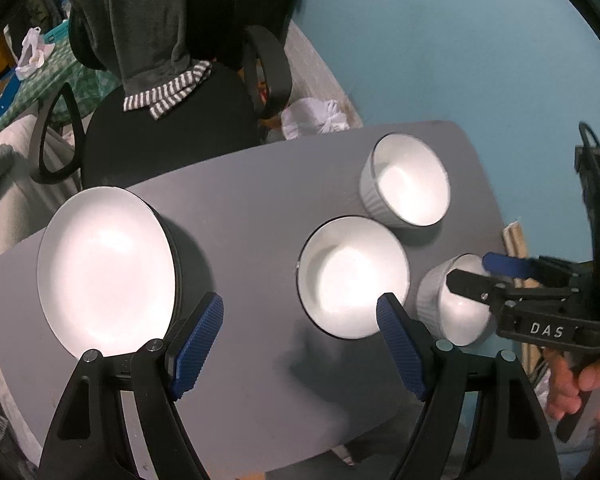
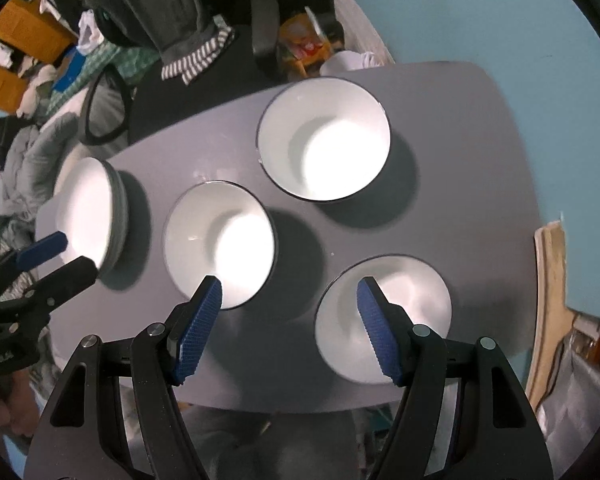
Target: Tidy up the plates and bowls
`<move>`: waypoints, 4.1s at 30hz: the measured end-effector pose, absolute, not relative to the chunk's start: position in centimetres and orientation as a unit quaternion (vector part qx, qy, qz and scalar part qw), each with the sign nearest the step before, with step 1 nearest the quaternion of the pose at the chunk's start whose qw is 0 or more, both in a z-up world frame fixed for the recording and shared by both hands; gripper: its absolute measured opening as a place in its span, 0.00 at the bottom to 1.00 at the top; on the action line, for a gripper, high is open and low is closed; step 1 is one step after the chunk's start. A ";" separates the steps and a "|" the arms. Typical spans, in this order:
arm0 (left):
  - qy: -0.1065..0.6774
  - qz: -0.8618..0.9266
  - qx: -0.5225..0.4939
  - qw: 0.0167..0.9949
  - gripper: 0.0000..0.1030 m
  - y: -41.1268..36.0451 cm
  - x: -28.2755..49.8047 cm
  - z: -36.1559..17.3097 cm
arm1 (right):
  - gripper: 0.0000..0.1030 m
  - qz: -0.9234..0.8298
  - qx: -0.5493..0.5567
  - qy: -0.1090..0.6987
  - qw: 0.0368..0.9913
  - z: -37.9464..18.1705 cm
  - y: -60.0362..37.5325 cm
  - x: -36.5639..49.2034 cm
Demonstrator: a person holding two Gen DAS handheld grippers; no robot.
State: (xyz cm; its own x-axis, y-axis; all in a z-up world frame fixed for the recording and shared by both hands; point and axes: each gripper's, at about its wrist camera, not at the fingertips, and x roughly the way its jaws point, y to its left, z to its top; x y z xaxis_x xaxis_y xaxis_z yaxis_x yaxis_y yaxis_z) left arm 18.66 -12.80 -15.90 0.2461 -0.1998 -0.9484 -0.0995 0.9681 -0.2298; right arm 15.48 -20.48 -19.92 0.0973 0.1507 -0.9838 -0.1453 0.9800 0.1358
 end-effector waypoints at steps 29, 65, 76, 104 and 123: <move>0.670 0.008 -0.123 0.732 0.78 -14.3 21.7 -25.3 | 0.67 0.164 -0.041 0.704 0.690 -27.1 -18.9 19.1; 0.677 -0.027 -0.199 0.708 0.11 -13.7 21.2 -28.2 | 0.10 0.198 -0.044 0.705 0.679 -28.6 -18.6 18.7; 0.677 -0.024 -0.187 0.711 0.06 -14.2 20.2 -28.0 | 0.07 0.191 -0.052 0.701 0.685 -28.5 -18.6 18.5; 0.650 -0.050 -0.171 0.739 0.06 -14.3 20.3 -21.4 | 0.06 0.169 -0.030 0.683 0.710 -22.3 -20.4 18.6; 0.642 -0.071 -0.117 0.754 0.06 -19.0 26.6 -20.4 | 0.06 0.137 -0.011 0.678 0.722 -20.8 -23.8 23.6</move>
